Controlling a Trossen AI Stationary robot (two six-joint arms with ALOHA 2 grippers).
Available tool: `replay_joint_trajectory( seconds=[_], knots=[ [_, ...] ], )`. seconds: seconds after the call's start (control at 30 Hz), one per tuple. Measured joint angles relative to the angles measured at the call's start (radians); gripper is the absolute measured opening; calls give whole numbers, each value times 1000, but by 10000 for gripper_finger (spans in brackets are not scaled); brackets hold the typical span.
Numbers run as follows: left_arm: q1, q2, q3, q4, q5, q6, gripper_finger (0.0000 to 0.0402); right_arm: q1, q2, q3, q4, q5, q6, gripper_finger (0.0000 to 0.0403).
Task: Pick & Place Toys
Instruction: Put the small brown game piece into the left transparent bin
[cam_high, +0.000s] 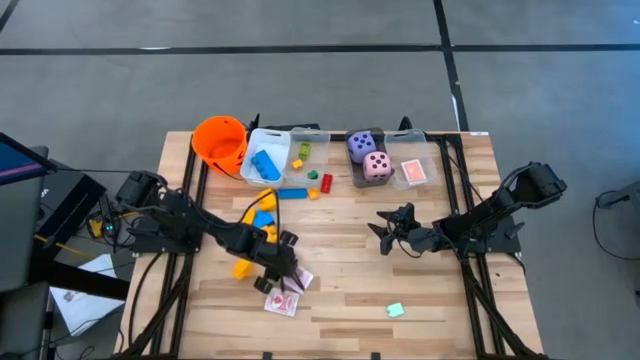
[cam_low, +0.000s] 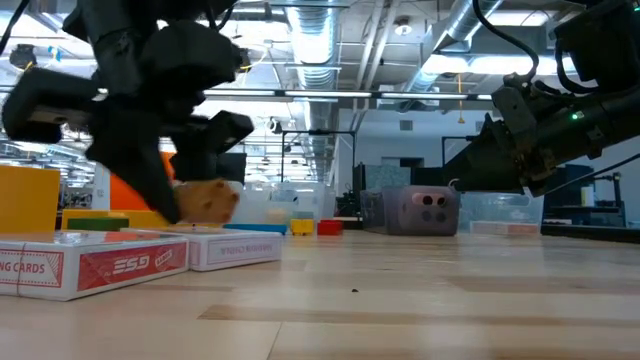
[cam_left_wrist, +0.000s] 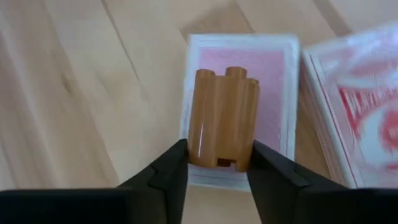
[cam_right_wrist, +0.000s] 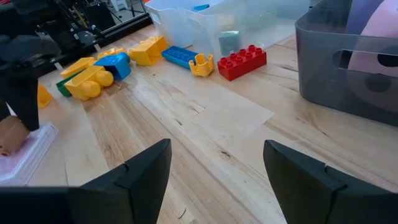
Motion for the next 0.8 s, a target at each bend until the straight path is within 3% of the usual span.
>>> replay_joint_trajectory(
  seconds=[0.1, 0.27, 0.5, 0.8],
  knots=[
    [11, -7, 0, 39, 1, -1, 114, 0, 0, 0, 1, 0, 0, 249],
    [38, -31, -1, 81, -22, -1, 125, 0, 0, 0, 3, 0, 0, 249],
    [131, -51, 0, 224, -210, -1, 120, 0, 0, 0, 2, 0, 16, 249],
    [359, -51, 0, 487, -407, -11, 123, 0, 0, 0, 2, 0, 19, 249]
  ],
)
